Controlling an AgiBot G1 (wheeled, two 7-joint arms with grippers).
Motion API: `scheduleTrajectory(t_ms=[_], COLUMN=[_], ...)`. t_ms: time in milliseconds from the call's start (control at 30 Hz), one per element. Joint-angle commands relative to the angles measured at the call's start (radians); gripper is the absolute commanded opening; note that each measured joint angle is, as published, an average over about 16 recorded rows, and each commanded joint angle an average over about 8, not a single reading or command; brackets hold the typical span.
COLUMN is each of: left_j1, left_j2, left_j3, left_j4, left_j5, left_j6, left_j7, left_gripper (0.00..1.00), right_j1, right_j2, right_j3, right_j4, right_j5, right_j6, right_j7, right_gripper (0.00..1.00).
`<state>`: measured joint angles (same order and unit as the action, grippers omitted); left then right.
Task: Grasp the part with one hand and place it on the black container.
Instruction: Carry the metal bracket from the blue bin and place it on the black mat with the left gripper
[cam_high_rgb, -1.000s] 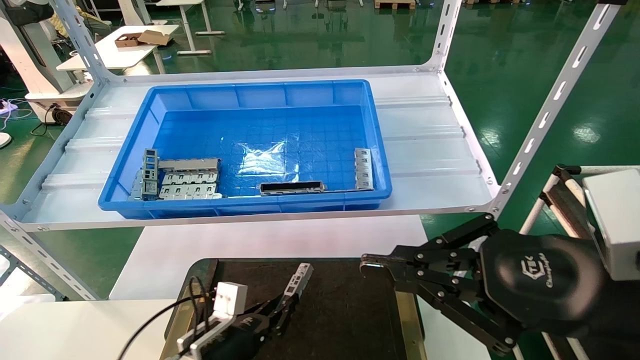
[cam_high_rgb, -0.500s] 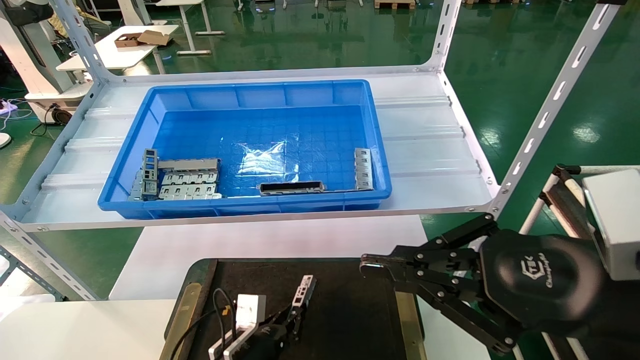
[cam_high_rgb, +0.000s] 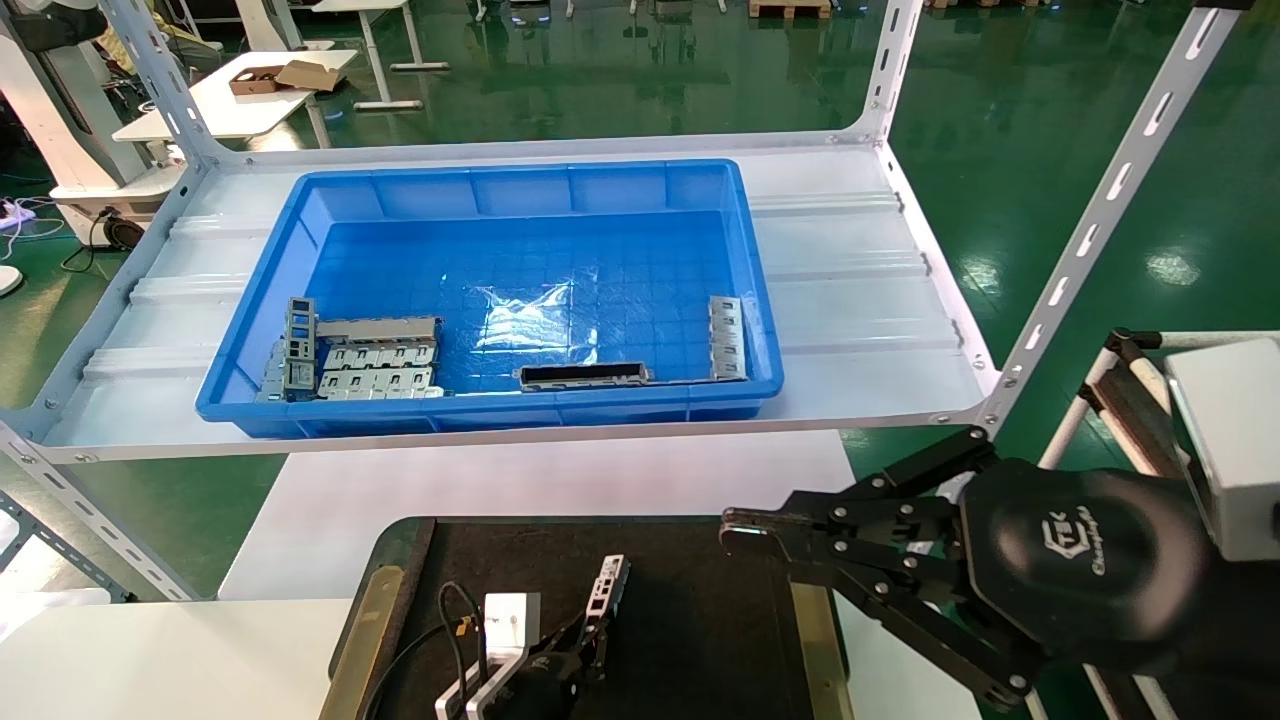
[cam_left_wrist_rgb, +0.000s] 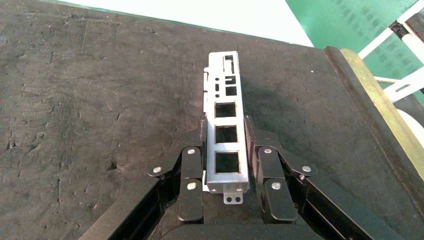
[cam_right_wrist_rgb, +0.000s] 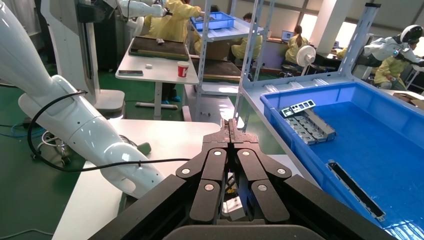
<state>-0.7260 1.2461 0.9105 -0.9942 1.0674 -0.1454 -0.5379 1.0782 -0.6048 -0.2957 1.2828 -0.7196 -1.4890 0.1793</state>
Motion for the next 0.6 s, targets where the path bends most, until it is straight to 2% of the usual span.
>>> scheduleTrajectory(t_ms=[33, 67, 133, 200, 600], left_j1=[-0.004, -0.006, -0.01, -0.015, -0.057], left_j2=[0.0, 0.0, -0.001, -0.002, -0.029], left_j3=[0.016, 0.025, 0.042, 0.059, 0.166], left_j4=[0.0, -0.001, -0.005, -0.01, -0.082], left_j5=[-0.018, -0.029, -0.052, -0.077, -0.248], left_j6=[-0.015, -0.023, -0.038, -0.054, -0.14], left_j7=[0.005, 0.009, 0.018, 0.028, 0.102], left_gripper=[0.58, 0.69, 0.88, 1.0, 1.0], right_j1=[0.0, 0.0, 0.0, 0.0, 0.0], right_j2=[0.0, 0.0, 0.0, 0.0, 0.0], right_j3=[0.0, 0.0, 0.0, 0.0, -0.001], right_j4=[0.0, 0.0, 0.0, 0.0, 0.0], right_j5=[0.0, 0.0, 0.0, 0.0, 0.001], right_j6=[0.0, 0.0, 0.0, 0.0, 0.0], right_j7=[0.0, 0.0, 0.0, 0.0, -0.001], right_gripper=[0.74, 0.86, 0.99, 1.0, 1.0])
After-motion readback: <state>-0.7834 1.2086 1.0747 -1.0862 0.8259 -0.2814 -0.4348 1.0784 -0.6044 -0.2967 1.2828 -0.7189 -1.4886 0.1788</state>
